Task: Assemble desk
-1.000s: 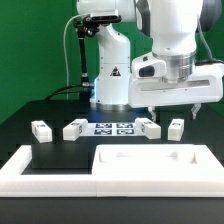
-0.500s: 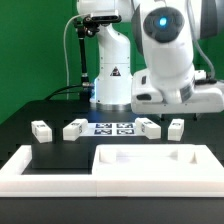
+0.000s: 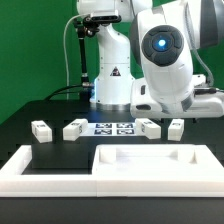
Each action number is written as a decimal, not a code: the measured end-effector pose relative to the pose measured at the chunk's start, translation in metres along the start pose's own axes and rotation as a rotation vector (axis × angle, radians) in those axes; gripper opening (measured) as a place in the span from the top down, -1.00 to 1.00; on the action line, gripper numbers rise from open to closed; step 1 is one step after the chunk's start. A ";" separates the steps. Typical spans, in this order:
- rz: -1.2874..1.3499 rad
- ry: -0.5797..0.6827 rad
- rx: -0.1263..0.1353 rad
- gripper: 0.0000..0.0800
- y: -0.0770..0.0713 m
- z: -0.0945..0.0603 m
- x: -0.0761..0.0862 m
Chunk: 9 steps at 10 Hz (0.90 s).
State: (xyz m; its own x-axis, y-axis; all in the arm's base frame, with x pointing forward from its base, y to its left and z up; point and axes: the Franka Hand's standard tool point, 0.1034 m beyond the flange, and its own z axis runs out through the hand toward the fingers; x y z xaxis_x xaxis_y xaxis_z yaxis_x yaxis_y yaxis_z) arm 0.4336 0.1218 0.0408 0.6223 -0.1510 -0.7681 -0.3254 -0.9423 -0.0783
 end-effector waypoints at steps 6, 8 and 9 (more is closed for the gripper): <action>0.027 -0.056 0.001 -0.62 0.000 0.017 -0.004; 0.039 -0.068 -0.005 -0.62 -0.005 0.031 -0.008; 0.039 -0.073 -0.014 -0.62 -0.005 0.042 -0.010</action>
Offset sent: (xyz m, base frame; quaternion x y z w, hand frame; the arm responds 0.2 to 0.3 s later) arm 0.0000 0.0000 0.0000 0.0000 0.0000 0.0000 1.0000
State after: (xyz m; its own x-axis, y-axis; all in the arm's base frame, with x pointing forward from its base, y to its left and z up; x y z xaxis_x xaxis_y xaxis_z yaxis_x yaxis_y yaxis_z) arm 0.3990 0.1404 0.0220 0.5560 -0.1657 -0.8145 -0.3379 -0.9404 -0.0393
